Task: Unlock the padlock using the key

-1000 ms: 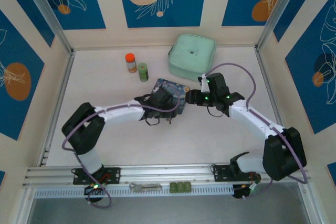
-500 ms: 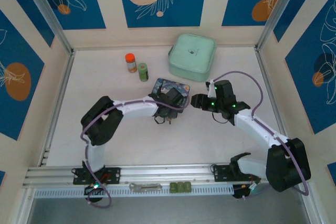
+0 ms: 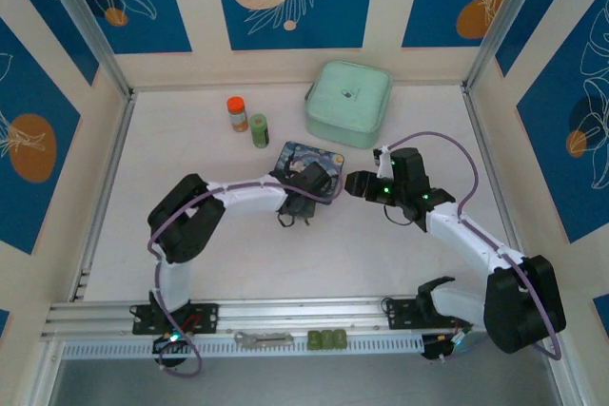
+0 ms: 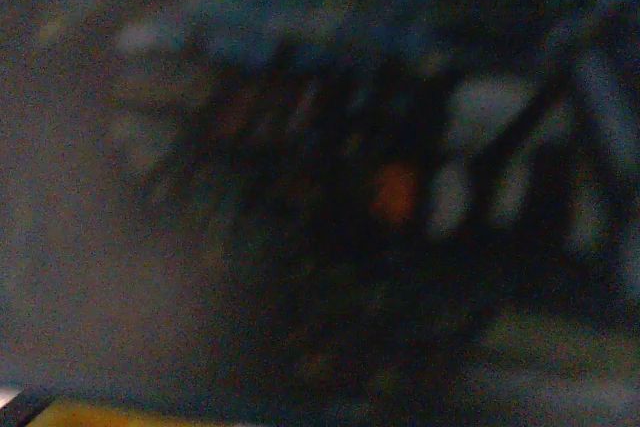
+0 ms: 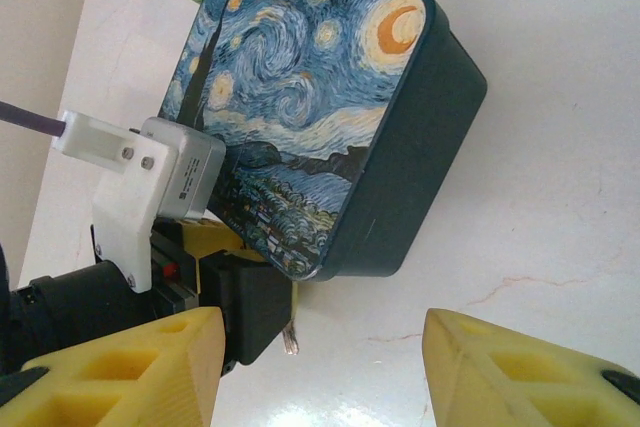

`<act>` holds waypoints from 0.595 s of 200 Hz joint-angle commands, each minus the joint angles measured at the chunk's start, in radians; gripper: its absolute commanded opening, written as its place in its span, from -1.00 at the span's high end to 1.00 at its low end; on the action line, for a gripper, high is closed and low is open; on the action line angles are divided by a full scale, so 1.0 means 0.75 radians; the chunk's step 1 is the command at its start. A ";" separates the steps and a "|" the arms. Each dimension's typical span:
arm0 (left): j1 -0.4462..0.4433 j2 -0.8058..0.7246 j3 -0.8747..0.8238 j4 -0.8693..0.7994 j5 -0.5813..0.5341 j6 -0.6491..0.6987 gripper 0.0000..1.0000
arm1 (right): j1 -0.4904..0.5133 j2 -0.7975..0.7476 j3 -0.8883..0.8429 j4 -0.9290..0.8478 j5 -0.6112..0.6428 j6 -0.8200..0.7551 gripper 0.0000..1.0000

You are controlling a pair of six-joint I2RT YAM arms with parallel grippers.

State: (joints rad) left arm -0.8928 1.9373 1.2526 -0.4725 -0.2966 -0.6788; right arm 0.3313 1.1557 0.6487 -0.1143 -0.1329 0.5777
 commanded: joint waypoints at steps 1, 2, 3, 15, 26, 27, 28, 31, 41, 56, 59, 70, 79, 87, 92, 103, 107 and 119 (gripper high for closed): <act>0.010 -0.091 -0.075 -0.033 -0.010 0.009 -0.01 | -0.003 0.027 0.035 0.023 -0.046 0.017 -0.10; 0.012 -0.094 -0.078 -0.032 -0.008 0.008 -0.01 | -0.002 0.028 0.036 0.022 -0.047 0.017 -0.10; 0.014 -0.096 -0.081 -0.031 -0.008 0.008 -0.02 | -0.002 0.029 0.038 0.022 -0.047 0.018 -0.10; 0.034 -0.119 -0.123 -0.028 0.001 0.009 -0.07 | 0.014 0.041 0.061 0.018 -0.068 0.017 -0.09; 0.049 -0.139 -0.154 -0.019 0.012 0.012 -0.12 | 0.053 0.047 0.097 0.008 -0.097 -0.007 -0.08; 0.050 -0.141 -0.156 -0.018 0.013 0.014 -0.13 | 0.058 0.048 0.102 0.006 -0.095 -0.010 -0.07; 0.051 -0.144 -0.160 -0.016 0.013 0.014 -0.13 | 0.064 0.049 0.106 0.001 -0.092 -0.014 -0.07; 0.051 -0.150 -0.168 -0.013 0.013 0.016 -0.14 | 0.079 0.052 0.121 -0.014 -0.079 -0.024 -0.07; 0.058 -0.169 -0.194 0.011 0.020 0.025 -0.17 | 0.146 0.076 0.189 -0.100 -0.003 -0.056 -0.07; 0.066 -0.187 -0.229 0.058 0.048 0.046 -0.21 | 0.176 0.147 0.279 -0.214 0.040 -0.036 -0.09; 0.067 -0.191 -0.234 0.068 0.054 0.050 -0.21 | 0.176 0.162 0.289 -0.223 0.040 -0.021 -0.10; 0.077 -0.196 -0.252 0.095 0.067 0.068 -0.21 | 0.182 0.211 0.303 -0.230 0.057 0.019 -0.25; 0.090 -0.198 -0.263 0.109 0.078 0.090 -0.21 | 0.186 0.249 0.310 -0.234 0.096 0.060 -0.46; 0.099 -0.206 -0.274 0.113 0.076 0.107 -0.22 | 0.185 0.286 0.318 -0.232 0.118 0.095 -0.49; 0.104 -0.214 -0.283 0.121 0.080 0.125 -0.22 | 0.184 0.306 0.324 -0.228 0.131 0.114 -0.49; 0.112 -0.244 -0.310 0.142 0.100 0.173 -0.24 | 0.184 0.359 0.339 -0.216 0.167 0.149 -0.50; 0.112 -0.259 -0.323 0.151 0.102 0.197 -0.25 | 0.185 0.378 0.345 -0.214 0.174 0.162 -0.50; 0.111 -0.314 -0.377 0.212 0.163 0.305 -0.30 | 0.182 0.431 0.370 -0.207 0.185 0.191 -0.51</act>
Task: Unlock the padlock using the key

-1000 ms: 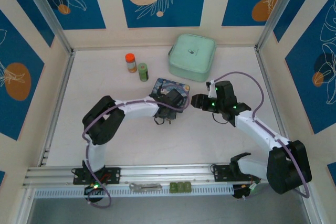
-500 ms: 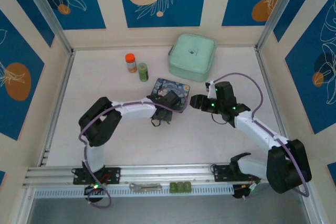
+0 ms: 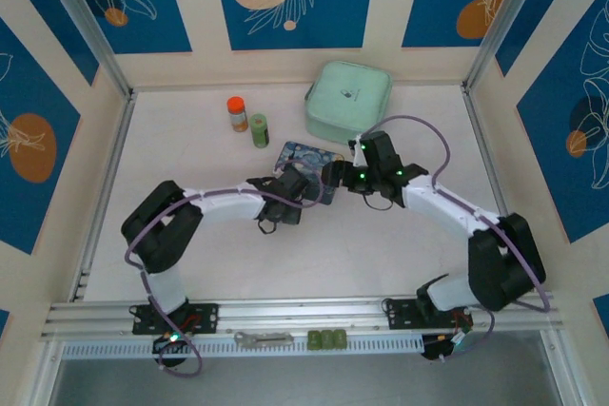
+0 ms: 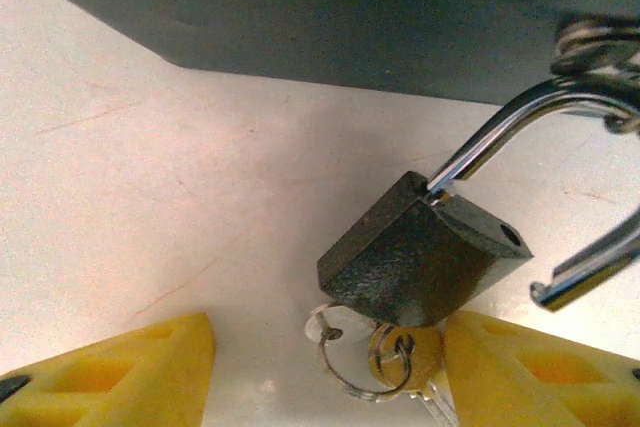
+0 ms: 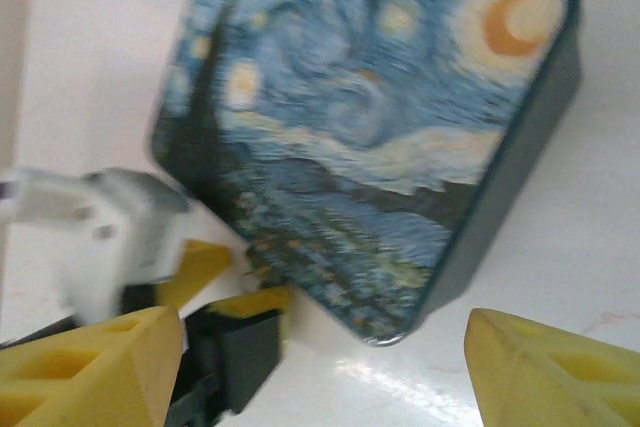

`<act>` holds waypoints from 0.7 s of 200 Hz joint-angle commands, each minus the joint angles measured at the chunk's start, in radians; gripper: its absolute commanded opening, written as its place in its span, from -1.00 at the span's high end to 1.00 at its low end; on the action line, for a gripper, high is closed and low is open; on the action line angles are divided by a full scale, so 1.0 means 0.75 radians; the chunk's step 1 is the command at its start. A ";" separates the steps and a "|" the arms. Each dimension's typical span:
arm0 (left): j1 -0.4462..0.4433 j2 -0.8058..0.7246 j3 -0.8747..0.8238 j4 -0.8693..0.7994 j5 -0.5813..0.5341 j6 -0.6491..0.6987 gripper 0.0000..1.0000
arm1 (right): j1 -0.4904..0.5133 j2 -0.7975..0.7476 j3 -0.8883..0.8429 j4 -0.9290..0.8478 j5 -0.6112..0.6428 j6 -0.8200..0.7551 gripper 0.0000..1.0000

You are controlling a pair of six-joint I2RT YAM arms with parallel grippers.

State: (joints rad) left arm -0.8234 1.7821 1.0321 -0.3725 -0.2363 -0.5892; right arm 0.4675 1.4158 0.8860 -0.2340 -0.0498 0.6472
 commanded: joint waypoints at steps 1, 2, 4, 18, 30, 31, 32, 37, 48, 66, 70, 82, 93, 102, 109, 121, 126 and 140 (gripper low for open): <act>0.018 -0.113 -0.087 0.083 0.087 0.194 -0.30 | 0.001 0.086 0.056 -0.047 0.074 0.100 -0.51; 0.018 -0.117 -0.093 0.087 0.090 0.204 -0.30 | 0.000 0.091 0.058 -0.046 0.074 0.101 -0.51; 0.018 -0.126 -0.102 0.094 0.097 0.218 -0.32 | 0.000 0.098 0.062 -0.043 0.076 0.103 -0.52; 0.022 -0.193 -0.167 0.147 0.133 0.323 -0.41 | 0.002 0.143 0.085 -0.035 0.103 0.132 -0.53; 0.028 -0.251 -0.215 0.195 0.174 0.393 -0.49 | -0.007 0.175 0.099 -0.029 0.116 0.155 -0.53; 0.028 -0.256 -0.218 0.199 0.179 0.397 -0.49 | -0.008 0.178 0.101 -0.029 0.117 0.157 -0.53; 0.028 -0.260 -0.221 0.202 0.184 0.402 -0.50 | -0.009 0.180 0.101 -0.028 0.118 0.159 -0.53; 0.032 -0.282 -0.235 0.226 0.203 0.425 -0.52 | -0.013 0.190 0.103 -0.024 0.123 0.170 -0.53; 0.034 -0.322 -0.261 0.283 0.253 0.463 -0.57 | -0.025 0.209 0.106 -0.011 0.130 0.192 -0.53; 0.036 -0.335 -0.266 0.369 0.285 0.499 -0.58 | -0.038 0.240 0.109 0.015 0.126 0.222 -0.48; 0.037 -0.324 -0.256 0.372 0.274 0.501 -0.57 | -0.038 0.247 0.111 0.016 0.128 0.226 -0.47; 0.041 -0.277 -0.214 0.368 0.251 0.517 -0.55 | -0.040 0.273 0.120 0.024 0.122 0.235 -0.44; 0.041 -0.226 -0.163 0.353 0.245 0.535 -0.53 | -0.038 0.297 0.125 0.024 0.116 0.245 -0.41; 0.041 -0.189 -0.128 0.347 0.229 0.542 -0.50 | -0.038 0.312 0.126 0.021 0.111 0.258 -0.38; 0.044 -0.161 -0.101 0.342 0.218 0.547 -0.49 | -0.039 0.321 0.124 0.021 0.110 0.266 -0.36; 0.053 -0.117 -0.057 0.316 0.197 0.561 -0.45 | -0.040 0.326 0.114 0.028 0.110 0.280 -0.34; 0.055 -0.101 -0.040 0.301 0.186 0.570 -0.42 | -0.040 0.325 0.105 0.032 0.112 0.284 -0.34; 0.057 -0.065 -0.003 0.253 0.157 0.616 -0.35 | -0.040 0.318 0.083 0.052 0.112 0.298 -0.32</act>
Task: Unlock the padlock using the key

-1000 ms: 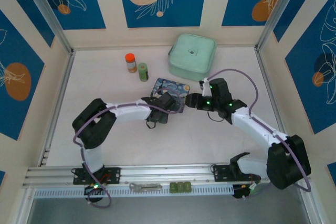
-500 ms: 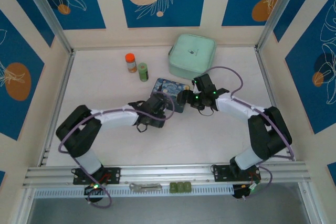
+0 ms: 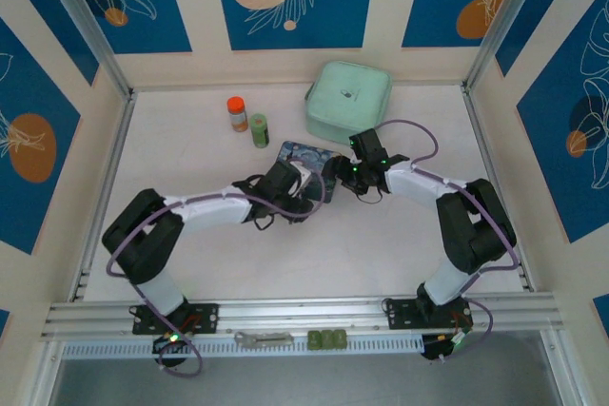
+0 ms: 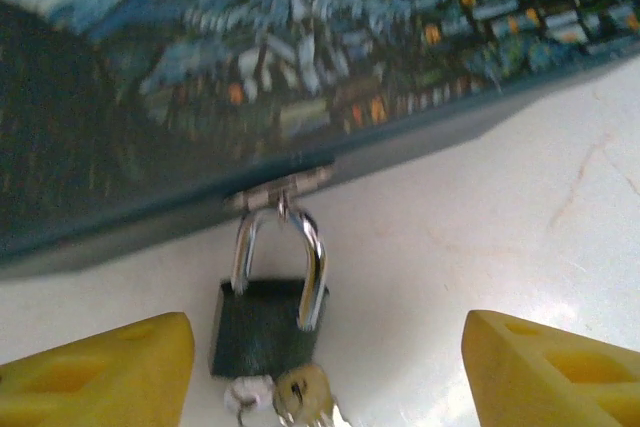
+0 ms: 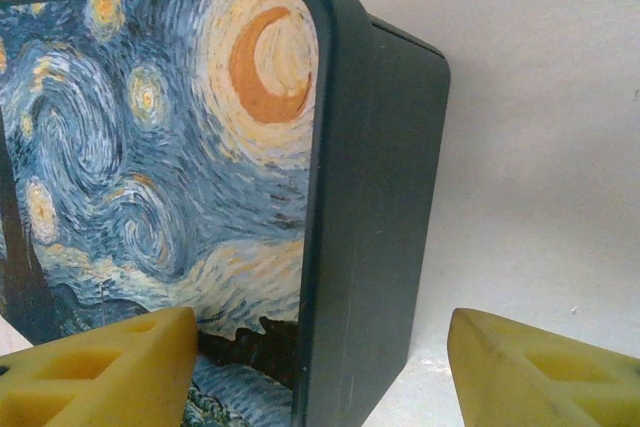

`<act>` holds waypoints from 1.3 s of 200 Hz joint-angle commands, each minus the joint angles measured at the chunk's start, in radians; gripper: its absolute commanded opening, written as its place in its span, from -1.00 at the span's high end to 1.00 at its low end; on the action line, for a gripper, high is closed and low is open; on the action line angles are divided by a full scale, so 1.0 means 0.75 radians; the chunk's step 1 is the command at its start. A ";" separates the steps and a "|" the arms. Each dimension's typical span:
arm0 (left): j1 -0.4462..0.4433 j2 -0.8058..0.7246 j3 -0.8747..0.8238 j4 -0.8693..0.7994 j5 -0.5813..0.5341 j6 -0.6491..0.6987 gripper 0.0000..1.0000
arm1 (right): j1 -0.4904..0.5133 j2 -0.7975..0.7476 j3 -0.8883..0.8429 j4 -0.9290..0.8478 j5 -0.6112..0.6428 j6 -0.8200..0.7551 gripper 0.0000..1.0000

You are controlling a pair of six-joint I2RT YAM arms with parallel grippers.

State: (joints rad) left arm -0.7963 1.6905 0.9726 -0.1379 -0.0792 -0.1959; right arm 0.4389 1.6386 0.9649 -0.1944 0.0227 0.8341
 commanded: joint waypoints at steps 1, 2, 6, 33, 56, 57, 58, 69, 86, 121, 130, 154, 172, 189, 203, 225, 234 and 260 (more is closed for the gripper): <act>0.021 0.058 0.078 -0.062 -0.054 0.092 -0.35 | -0.002 0.021 -0.023 0.000 0.014 0.049 -0.32; 0.021 0.060 0.079 -0.066 -0.056 0.094 -0.35 | -0.002 0.020 -0.024 0.002 0.013 0.050 -0.32; 0.021 0.066 0.081 -0.071 -0.063 0.103 -0.35 | -0.004 0.018 -0.028 0.005 0.013 0.053 -0.32; 0.021 0.097 0.082 -0.091 -0.054 0.151 -0.32 | -0.007 0.017 -0.028 0.014 0.002 0.059 -0.30; 0.021 0.125 0.078 -0.091 -0.041 0.162 -0.30 | -0.006 0.020 -0.017 0.006 0.007 0.056 -0.29; 0.021 0.126 0.078 -0.090 -0.040 0.162 -0.30 | -0.006 0.020 -0.017 0.006 0.007 0.057 -0.29; 0.021 0.126 0.077 -0.089 -0.039 0.163 -0.30 | -0.006 0.020 -0.016 0.006 0.007 0.056 -0.29; 0.021 0.133 0.067 -0.075 -0.016 0.163 -0.30 | -0.005 0.022 -0.013 0.002 0.007 0.054 -0.29; 0.019 0.148 0.063 -0.052 0.018 0.156 -0.29 | -0.006 0.026 -0.009 -0.001 0.005 0.054 -0.29; 0.019 0.192 0.074 -0.050 0.025 0.153 -0.10 | -0.004 0.026 -0.010 -0.001 0.006 0.056 -0.29; 0.019 0.200 0.077 -0.064 0.027 0.157 -0.05 | -0.004 0.028 -0.010 -0.001 0.006 0.056 -0.29; 0.019 0.191 0.051 -0.088 0.023 0.160 0.10 | -0.006 0.030 -0.010 -0.006 0.009 0.056 -0.28; 0.019 0.150 0.010 -0.082 0.041 0.144 0.12 | -0.008 0.029 -0.009 -0.008 0.013 0.054 -0.29; 0.031 0.097 -0.029 -0.052 0.126 0.116 0.22 | -0.010 0.034 -0.008 -0.007 0.011 0.055 -0.28; 0.058 0.055 -0.076 0.011 0.258 0.051 0.34 | -0.011 0.040 -0.006 -0.007 0.009 0.052 -0.28; 0.137 0.012 -0.159 0.173 0.498 -0.106 0.35 | -0.010 0.047 -0.004 -0.007 0.007 0.051 -0.28; 0.161 0.000 -0.187 0.236 0.563 -0.158 0.36 | -0.010 0.046 -0.003 -0.007 0.007 0.048 -0.28; 0.224 -0.010 -0.272 0.412 0.737 -0.289 0.30 | -0.008 0.050 0.003 -0.020 0.018 0.040 -0.28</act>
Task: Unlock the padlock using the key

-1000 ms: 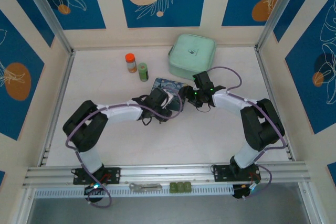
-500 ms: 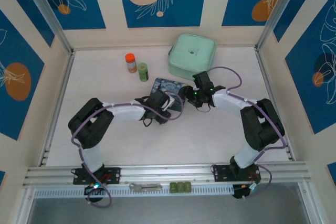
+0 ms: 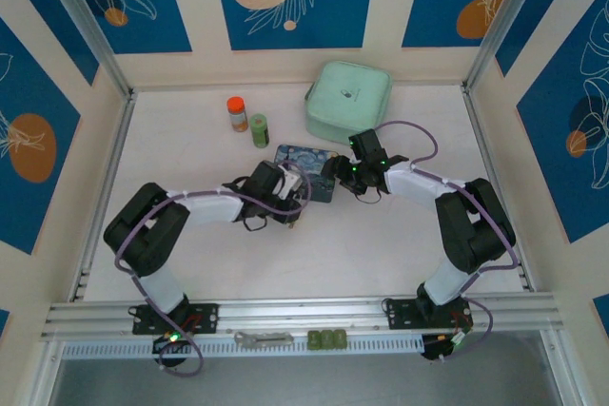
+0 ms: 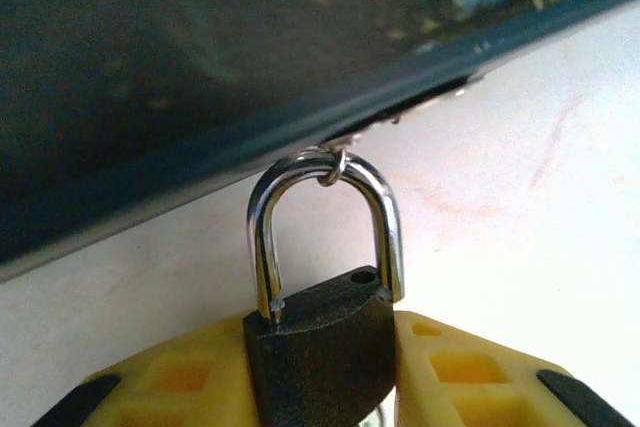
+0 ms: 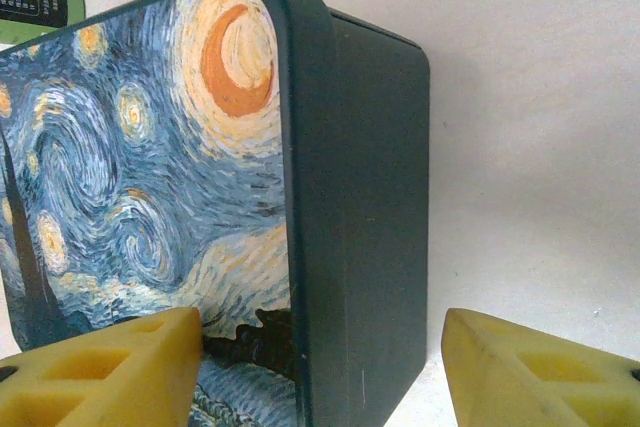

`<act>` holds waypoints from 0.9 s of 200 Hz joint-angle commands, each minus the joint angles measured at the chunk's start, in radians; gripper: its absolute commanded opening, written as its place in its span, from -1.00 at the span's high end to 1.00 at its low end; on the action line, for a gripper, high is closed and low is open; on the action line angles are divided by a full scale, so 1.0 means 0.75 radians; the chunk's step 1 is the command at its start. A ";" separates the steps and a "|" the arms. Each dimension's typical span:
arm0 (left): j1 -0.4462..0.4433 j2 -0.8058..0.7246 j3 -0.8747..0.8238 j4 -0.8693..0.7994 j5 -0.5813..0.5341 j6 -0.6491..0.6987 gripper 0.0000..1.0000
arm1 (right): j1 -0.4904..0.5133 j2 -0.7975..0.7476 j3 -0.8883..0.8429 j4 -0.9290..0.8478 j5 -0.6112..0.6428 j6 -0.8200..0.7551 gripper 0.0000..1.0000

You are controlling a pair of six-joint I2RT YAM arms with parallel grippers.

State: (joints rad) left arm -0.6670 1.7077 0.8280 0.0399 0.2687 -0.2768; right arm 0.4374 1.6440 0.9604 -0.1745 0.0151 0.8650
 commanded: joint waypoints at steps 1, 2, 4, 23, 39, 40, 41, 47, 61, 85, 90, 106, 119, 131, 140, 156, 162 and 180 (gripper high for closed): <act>0.053 -0.032 -0.083 0.184 0.280 -0.186 0.30 | -0.006 0.043 0.011 -0.048 0.029 -0.001 -0.28; 0.057 -0.032 -0.087 0.192 0.286 -0.192 0.29 | -0.006 0.043 0.010 -0.049 0.029 -0.002 -0.28; 0.065 -0.030 -0.096 0.210 0.299 -0.203 0.28 | -0.005 0.045 0.011 -0.052 0.030 -0.001 -0.28; 0.134 -0.008 -0.186 0.382 0.396 -0.321 0.17 | -0.003 0.048 0.018 -0.068 0.045 -0.001 -0.28; 0.172 0.003 -0.248 0.492 0.437 -0.389 0.11 | -0.001 0.050 0.019 -0.074 0.057 0.000 -0.27; 0.175 0.005 -0.253 0.496 0.438 -0.391 0.10 | -0.002 0.051 0.019 -0.074 0.057 -0.002 -0.27; 0.176 0.005 -0.255 0.502 0.440 -0.394 0.10 | -0.002 0.050 0.018 -0.074 0.057 -0.001 -0.27; 0.184 0.006 -0.274 0.528 0.443 -0.406 0.08 | 0.000 0.050 0.018 -0.076 0.059 -0.002 -0.27; 0.197 0.013 -0.296 0.552 0.438 -0.421 0.06 | 0.000 0.051 0.020 -0.078 0.060 -0.003 -0.28; 0.216 0.024 -0.295 0.514 0.390 -0.415 0.08 | 0.001 0.050 0.026 -0.078 0.056 -0.009 -0.27; 0.218 0.023 -0.291 0.496 0.369 -0.409 0.10 | 0.002 0.050 0.030 -0.078 0.054 -0.011 -0.27; 0.219 0.006 -0.282 0.418 0.291 -0.388 0.13 | 0.004 0.050 0.035 -0.087 0.052 -0.020 -0.27; 0.217 -0.033 -0.283 0.383 0.249 -0.377 0.14 | 0.004 0.048 0.035 -0.086 0.051 -0.026 -0.27; 0.211 -0.083 -0.286 0.349 0.209 -0.361 0.12 | 0.004 0.050 0.034 -0.087 0.045 -0.027 -0.27; 0.202 -0.115 -0.283 0.328 0.181 -0.336 0.09 | 0.004 0.049 0.031 -0.079 0.042 -0.026 -0.27; 0.176 -0.133 -0.254 0.261 0.118 -0.272 0.06 | 0.004 0.054 0.031 -0.069 0.029 -0.024 -0.27; 0.161 -0.129 -0.237 0.234 0.094 -0.246 0.05 | 0.004 0.055 0.031 -0.067 0.024 -0.026 -0.27; 0.115 -0.087 -0.175 0.197 0.052 -0.178 0.04 | 0.004 0.061 0.034 -0.067 0.016 -0.030 -0.27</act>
State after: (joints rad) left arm -0.5423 1.6287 0.6384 0.2798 0.3908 -0.5064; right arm 0.4389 1.6550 0.9749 -0.1795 0.0189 0.8566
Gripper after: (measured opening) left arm 0.475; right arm 0.637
